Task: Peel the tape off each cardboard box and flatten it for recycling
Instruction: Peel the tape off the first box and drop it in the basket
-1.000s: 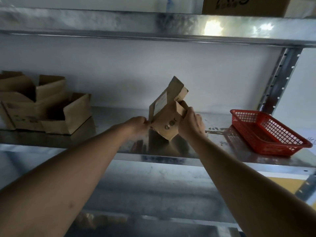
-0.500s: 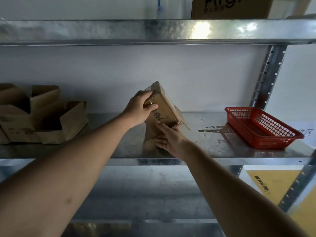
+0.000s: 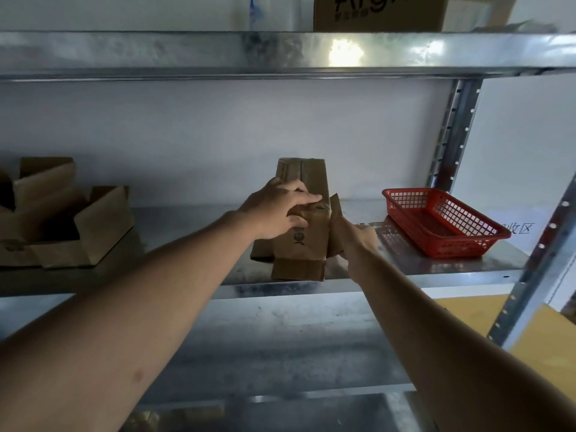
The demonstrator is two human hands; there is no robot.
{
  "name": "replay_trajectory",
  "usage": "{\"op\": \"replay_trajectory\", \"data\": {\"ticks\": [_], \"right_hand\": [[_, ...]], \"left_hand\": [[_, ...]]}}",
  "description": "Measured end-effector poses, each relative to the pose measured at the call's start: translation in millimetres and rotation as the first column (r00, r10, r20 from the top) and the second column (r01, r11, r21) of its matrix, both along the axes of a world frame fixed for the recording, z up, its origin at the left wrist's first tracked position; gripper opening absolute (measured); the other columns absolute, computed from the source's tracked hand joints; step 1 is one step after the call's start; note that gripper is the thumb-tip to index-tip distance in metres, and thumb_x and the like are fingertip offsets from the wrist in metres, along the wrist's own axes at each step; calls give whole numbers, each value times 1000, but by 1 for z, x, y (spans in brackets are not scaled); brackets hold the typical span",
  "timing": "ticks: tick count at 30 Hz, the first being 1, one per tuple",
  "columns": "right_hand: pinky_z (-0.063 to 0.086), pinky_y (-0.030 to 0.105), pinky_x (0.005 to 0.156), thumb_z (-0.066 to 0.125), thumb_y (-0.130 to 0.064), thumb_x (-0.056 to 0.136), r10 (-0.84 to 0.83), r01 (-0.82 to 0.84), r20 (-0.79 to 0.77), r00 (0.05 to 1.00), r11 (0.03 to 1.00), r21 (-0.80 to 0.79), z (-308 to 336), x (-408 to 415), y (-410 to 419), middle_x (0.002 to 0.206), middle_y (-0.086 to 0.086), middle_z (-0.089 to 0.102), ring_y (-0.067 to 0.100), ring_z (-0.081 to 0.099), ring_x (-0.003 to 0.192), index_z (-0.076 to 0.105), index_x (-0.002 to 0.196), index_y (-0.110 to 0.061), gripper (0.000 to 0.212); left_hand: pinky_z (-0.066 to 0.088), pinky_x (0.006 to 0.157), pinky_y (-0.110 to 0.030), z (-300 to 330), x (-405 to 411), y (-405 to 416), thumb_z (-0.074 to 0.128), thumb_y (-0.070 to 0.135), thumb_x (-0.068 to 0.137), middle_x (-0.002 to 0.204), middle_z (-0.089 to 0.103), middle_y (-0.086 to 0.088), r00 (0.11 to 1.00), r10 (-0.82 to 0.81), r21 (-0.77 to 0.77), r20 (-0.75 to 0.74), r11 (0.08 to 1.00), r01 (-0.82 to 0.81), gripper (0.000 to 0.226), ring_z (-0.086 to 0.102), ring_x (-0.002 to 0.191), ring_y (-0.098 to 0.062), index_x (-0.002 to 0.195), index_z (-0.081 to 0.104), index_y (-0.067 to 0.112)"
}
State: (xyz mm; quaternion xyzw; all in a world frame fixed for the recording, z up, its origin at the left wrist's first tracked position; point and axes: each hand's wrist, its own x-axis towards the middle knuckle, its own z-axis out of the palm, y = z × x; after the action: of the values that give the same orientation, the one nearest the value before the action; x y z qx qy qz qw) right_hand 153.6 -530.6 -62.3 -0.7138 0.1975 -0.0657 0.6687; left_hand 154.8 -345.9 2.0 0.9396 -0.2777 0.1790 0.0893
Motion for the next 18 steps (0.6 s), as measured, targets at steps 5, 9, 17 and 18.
{"op": "replay_trajectory", "data": {"ticks": [5,9,17,18], "right_hand": [[57,38,86,59,-42,98,40,-41,-11,999,979,-201,-5,7,-30,103,6,65,20,62,91,61,102,-12,31],[53,37,82,43,-41,106,133,-143,-54,990,871,-471,-7,3,-28,114,15,69,29,66,101,66,115,-8,41],[54,38,92,42,-26,110,322,-82,493,808,891,-447,13,4,-12,126,5,71,24,65,114,67,134,-22,35],[54,32,83,44,-29,110,370,-83,509,777,862,-500,13,7,-13,117,3,71,21,65,106,71,126,-20,33]], "left_hand": [[41,99,-31,9,0,-17,79,36,91,130,56,10,993,-31,-3,-117,1000,30,61,50,117,-13,148,56,37],[46,100,-37,11,-3,-27,78,39,91,129,57,7,993,24,40,-112,999,-19,62,51,118,-17,148,55,36],[50,105,-50,-7,3,-26,81,53,83,147,56,8,985,173,-71,10,983,-172,71,50,137,-23,147,54,37],[45,112,-49,-9,3,-22,82,56,80,156,49,6,983,182,-111,-28,977,-184,83,45,144,-22,153,48,34]]}}
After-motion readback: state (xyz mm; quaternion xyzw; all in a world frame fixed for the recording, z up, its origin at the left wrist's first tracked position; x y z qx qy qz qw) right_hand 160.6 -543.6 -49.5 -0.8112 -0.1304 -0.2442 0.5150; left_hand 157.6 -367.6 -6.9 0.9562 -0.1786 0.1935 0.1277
